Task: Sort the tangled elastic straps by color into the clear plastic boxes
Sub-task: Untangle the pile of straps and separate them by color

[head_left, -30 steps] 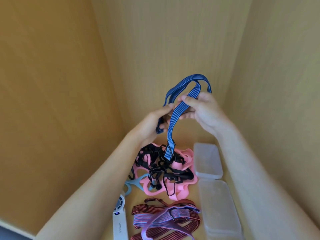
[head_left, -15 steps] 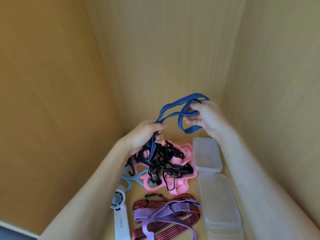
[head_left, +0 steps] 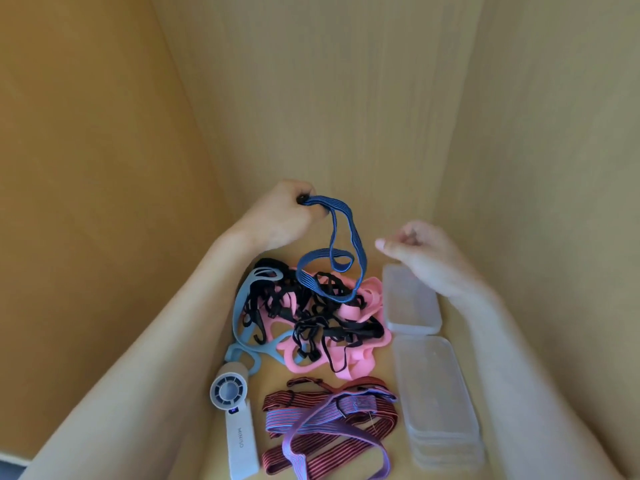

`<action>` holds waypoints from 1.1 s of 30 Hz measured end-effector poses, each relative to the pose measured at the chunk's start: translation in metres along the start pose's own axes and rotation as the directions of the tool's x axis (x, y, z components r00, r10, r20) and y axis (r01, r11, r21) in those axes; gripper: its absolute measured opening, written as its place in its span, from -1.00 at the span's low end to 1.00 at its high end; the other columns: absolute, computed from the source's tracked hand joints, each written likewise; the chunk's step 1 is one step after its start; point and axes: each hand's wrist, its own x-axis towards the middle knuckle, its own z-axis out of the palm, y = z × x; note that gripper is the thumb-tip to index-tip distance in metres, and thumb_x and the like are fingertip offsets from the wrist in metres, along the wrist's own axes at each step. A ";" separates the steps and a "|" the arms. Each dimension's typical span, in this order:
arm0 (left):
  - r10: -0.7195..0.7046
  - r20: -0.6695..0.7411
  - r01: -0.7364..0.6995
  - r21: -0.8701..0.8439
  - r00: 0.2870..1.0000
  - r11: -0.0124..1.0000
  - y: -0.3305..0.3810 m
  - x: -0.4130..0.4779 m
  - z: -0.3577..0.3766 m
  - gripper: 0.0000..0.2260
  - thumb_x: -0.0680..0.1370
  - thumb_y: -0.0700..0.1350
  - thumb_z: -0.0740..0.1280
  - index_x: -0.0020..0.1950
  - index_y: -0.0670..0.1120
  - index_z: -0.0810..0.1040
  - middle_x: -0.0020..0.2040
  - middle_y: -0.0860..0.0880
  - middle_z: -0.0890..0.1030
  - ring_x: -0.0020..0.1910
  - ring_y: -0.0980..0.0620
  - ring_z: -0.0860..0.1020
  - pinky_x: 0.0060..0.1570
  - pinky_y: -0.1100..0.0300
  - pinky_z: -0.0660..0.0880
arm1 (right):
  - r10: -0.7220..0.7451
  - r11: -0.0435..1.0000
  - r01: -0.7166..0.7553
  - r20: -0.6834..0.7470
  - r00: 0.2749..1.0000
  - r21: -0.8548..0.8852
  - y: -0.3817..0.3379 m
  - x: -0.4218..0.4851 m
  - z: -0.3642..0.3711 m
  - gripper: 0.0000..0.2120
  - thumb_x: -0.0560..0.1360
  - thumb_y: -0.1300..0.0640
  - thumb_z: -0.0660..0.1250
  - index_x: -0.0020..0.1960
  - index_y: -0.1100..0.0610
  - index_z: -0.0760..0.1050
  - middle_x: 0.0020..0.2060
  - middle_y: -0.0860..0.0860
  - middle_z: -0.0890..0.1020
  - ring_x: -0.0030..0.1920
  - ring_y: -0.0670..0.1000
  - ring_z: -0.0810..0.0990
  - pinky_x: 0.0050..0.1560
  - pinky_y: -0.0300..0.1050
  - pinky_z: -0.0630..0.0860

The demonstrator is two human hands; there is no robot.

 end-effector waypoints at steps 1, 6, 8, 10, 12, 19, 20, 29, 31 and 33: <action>0.027 0.016 -0.027 0.015 1.000 1.000 0.004 -0.001 0.001 -0.76 0.58 -0.06 0.38 -0.25 -0.08 0.46 -0.43 0.09 0.33 -0.47 0.11 0.25 -0.34 0.14 0.19 | -0.048 0.998 0.049 -0.022 0.999 0.050 -0.003 0.000 0.005 -0.58 0.33 -0.23 0.52 0.03 -0.03 0.53 -0.07 -0.14 0.61 -0.07 -0.14 0.57 -0.10 -0.22 0.43; 0.148 0.084 -0.145 -0.044 0.985 0.988 0.018 -0.005 0.008 -0.83 0.58 -0.13 0.38 -0.17 -0.17 0.56 -0.42 0.10 0.37 -0.45 0.14 0.27 -0.36 0.22 0.22 | -0.150 0.977 0.099 0.272 0.951 0.191 -0.012 0.001 0.040 -0.36 0.17 -0.25 0.56 0.22 -0.24 0.52 0.11 -0.35 0.64 0.14 -0.36 0.56 0.14 -0.41 0.43; 0.130 0.057 -0.122 -0.127 0.990 0.984 0.014 -0.005 0.008 -0.83 0.58 -0.14 0.38 -0.14 -0.22 0.55 -0.46 0.13 0.34 -0.47 0.14 0.26 -0.42 0.29 0.21 | -0.084 0.984 0.034 0.285 0.955 0.176 -0.007 0.003 0.055 -0.47 0.20 -0.26 0.53 0.11 -0.09 0.65 0.06 -0.18 0.72 0.07 -0.19 0.67 0.20 -0.20 0.53; 0.069 -0.011 -0.070 -0.214 0.998 0.974 0.002 -0.006 0.007 -0.81 0.59 -0.13 0.37 -0.12 -0.25 0.55 -0.48 0.16 0.30 -0.46 0.12 0.25 -0.39 0.26 0.23 | -0.041 0.980 -0.010 0.248 0.968 0.201 -0.001 0.003 0.065 -0.57 0.36 -0.17 0.48 0.00 0.16 0.67 -0.04 0.07 0.75 0.04 0.06 0.70 0.26 0.07 0.54; -0.040 -0.067 0.015 -0.339 0.997 0.941 -0.019 -0.010 0.010 -0.84 0.58 -0.14 0.36 -0.15 -0.21 0.56 -0.43 0.07 0.32 -0.37 0.01 0.28 -0.23 0.11 0.26 | -0.050 0.942 -0.034 0.239 0.970 0.335 0.004 0.002 0.068 -0.75 0.52 0.03 0.42 -0.23 0.19 0.58 -0.28 0.08 0.71 -0.12 0.11 0.72 0.08 0.07 0.60; -0.226 0.162 0.272 -0.712 0.961 0.647 -0.096 -0.061 0.080 -0.78 0.49 0.05 0.38 -0.16 -0.10 0.52 -0.30 -0.07 0.41 -0.36 0.02 0.38 -0.31 0.16 0.33 | 0.086 0.665 -0.284 0.307 0.948 0.691 -0.007 -0.005 0.089 -0.59 0.58 0.09 0.38 -0.41 0.09 0.35 -0.45 0.09 0.44 -0.42 0.14 0.54 -0.29 0.08 0.62; -0.225 0.201 0.297 -0.759 0.953 0.579 -0.100 -0.068 0.090 -0.72 0.50 0.09 0.38 -0.12 -0.13 0.52 -0.28 -0.08 0.47 -0.35 0.04 0.43 -0.30 0.19 0.37 | 0.123 0.637 -0.326 0.325 0.938 0.698 -0.009 -0.008 0.096 -0.60 0.59 0.10 0.37 -0.39 0.11 0.35 -0.44 0.10 0.44 -0.42 0.13 0.53 -0.30 0.06 0.61; -0.221 0.407 0.461 -0.732 0.887 0.501 -0.122 -0.129 0.116 -0.42 0.34 -0.18 0.59 0.32 -0.21 0.51 0.11 -0.15 0.68 0.03 -0.04 0.66 0.02 0.17 0.56 | 0.418 0.521 -0.401 0.184 0.890 0.754 0.000 -0.034 0.159 -0.67 0.60 0.16 0.31 -0.31 0.18 0.37 -0.48 0.06 0.42 -0.51 0.08 0.46 -0.46 -0.06 0.51; -0.217 0.412 0.462 -0.720 0.885 0.517 -0.124 -0.137 0.116 -0.57 0.40 -0.28 0.57 0.23 -0.24 0.56 -0.02 -0.11 0.68 -0.12 0.04 0.65 -0.13 0.27 0.54 | 0.454 0.504 -0.419 0.181 0.873 0.755 0.005 -0.041 0.164 -0.66 0.60 0.13 0.32 -0.31 0.18 0.35 -0.52 0.10 0.43 -0.54 0.10 0.47 -0.46 -0.06 0.50; -0.219 0.421 0.465 -0.675 0.880 0.573 -0.127 -0.147 0.117 -0.83 0.46 -0.34 0.50 0.02 -0.23 0.61 -0.18 -0.15 0.65 -0.21 -0.01 0.61 -0.21 0.26 0.51 | 0.468 0.512 -0.419 0.165 0.868 0.750 0.012 -0.048 0.164 -0.66 0.59 0.11 0.32 -0.31 0.17 0.35 -0.52 0.13 0.47 -0.54 0.13 0.49 -0.45 -0.07 0.52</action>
